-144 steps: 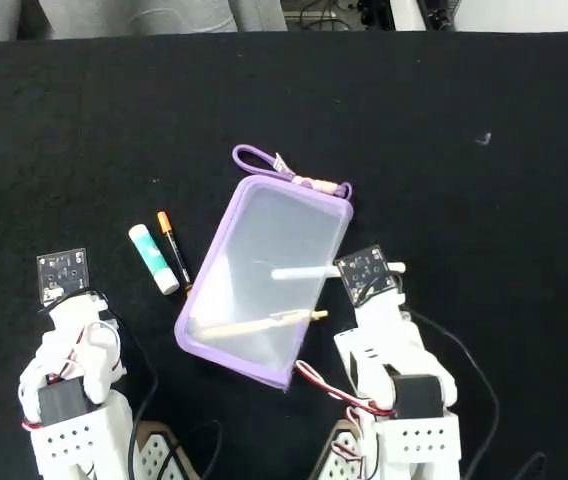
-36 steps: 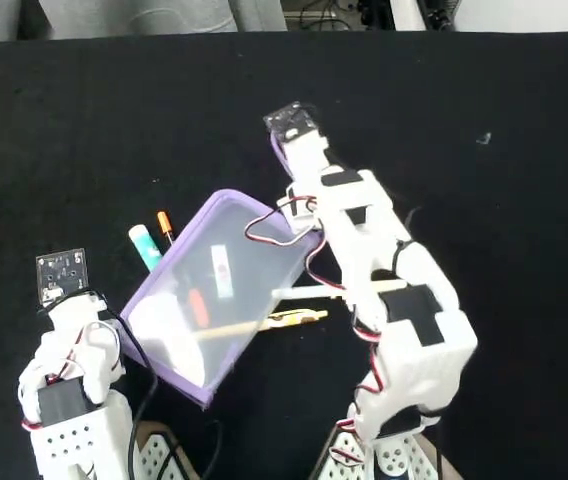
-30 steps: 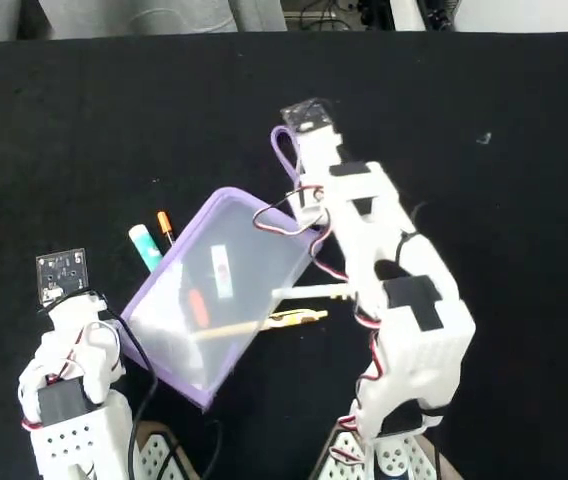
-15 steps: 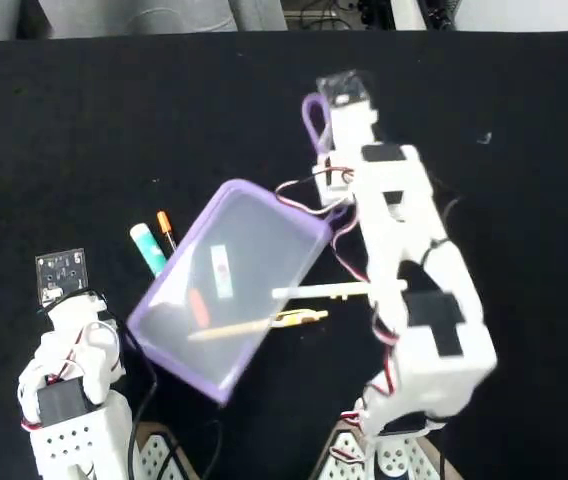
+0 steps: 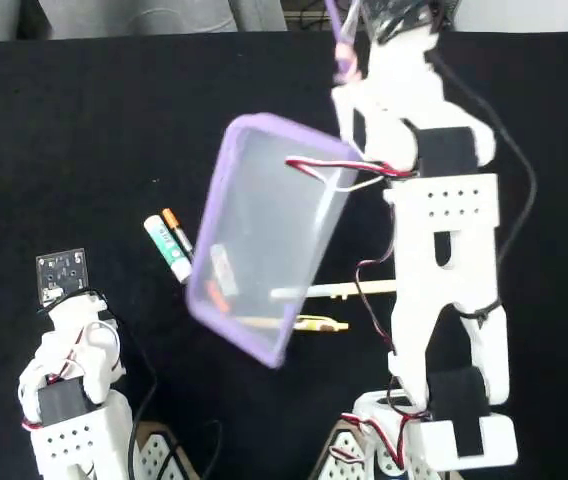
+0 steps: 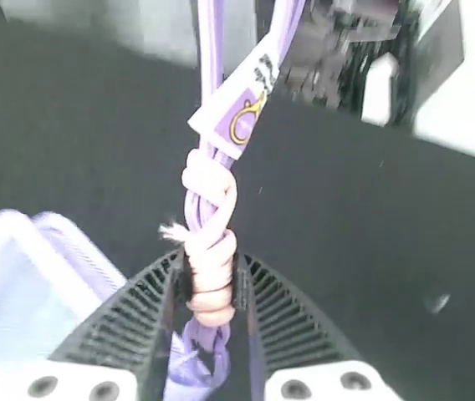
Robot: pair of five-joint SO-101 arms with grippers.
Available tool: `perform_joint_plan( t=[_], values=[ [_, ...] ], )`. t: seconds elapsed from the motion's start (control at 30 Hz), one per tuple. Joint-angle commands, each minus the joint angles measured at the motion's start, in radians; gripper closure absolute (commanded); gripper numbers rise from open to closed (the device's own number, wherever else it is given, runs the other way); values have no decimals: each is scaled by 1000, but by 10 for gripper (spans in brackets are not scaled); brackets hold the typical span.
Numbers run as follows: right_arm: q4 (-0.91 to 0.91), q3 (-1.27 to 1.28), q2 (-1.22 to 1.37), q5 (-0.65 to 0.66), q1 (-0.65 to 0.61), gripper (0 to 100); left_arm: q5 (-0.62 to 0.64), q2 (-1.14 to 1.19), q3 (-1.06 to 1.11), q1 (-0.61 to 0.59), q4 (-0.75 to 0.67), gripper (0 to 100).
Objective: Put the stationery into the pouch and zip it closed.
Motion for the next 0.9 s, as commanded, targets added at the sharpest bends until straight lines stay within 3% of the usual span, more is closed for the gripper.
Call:
perform_joint_plan(
  t=[0.0,0.27,0.63,0.87],
  values=[
    [8,-188,-27,-12,-8,988,9,-5,25,-2,9,970],
    [5,-541,145,-12,-6,988,9,-5,25,-2,9,970],
    [-98,-912,469,-14,107,988,9,-5,25,-2,9,970],
    [-199,-1093,625,-216,110,988,9,-5,25,-2,9,970]
  ],
)
